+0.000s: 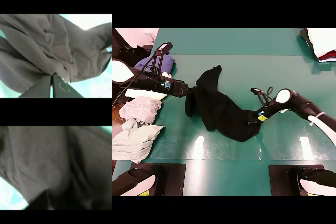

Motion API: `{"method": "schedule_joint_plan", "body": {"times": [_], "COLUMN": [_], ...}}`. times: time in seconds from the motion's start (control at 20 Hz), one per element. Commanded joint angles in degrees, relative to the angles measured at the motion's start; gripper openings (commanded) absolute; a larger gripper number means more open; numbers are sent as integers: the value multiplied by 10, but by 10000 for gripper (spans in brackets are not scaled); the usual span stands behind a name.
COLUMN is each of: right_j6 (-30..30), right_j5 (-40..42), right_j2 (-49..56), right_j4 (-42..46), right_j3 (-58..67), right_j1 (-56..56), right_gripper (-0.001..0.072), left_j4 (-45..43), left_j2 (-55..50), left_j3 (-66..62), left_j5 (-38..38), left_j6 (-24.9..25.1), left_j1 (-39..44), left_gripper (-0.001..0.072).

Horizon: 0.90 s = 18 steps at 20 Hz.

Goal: Fold the shirts.

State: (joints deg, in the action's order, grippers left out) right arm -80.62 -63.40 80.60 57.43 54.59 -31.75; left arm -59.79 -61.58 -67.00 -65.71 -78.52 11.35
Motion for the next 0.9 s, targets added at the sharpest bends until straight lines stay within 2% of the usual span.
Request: {"method": "schedule_joint_plan", "body": {"times": [0.0, 0.1, 0.2, 0.55, 0.7, 0.85], "right_j6": [3, -1, -19, -29, -29, -47], "right_j5": [19, 10, -8, -39, -89, -160], "right_j2": [13, -34, -106, -344, -395, -418], "right_j4": [59, 122, 176, 186, 186, 159], "right_j3": [31, 71, 132, 326, 341, 306], "right_j1": [-19, -4, 38, 256, 303, 309], "right_gripper": [20, 19, 19, 19, 19, 19], "left_j4": [-2, -9, -10, -6, 41, 67], "left_j2": [0, 1, 2, 9, 23, 22], "left_j3": [-2, -35, -132, -521, -541, -480], "left_j5": [-15, -31, -59, -124, -140, -181], "left_j6": [0, -2, -8, -17, -26, -32], "left_j1": [-1, -10, -28, -34, -34, -34], "left_gripper": [25, 25, 25, 25, 25, 25]}}
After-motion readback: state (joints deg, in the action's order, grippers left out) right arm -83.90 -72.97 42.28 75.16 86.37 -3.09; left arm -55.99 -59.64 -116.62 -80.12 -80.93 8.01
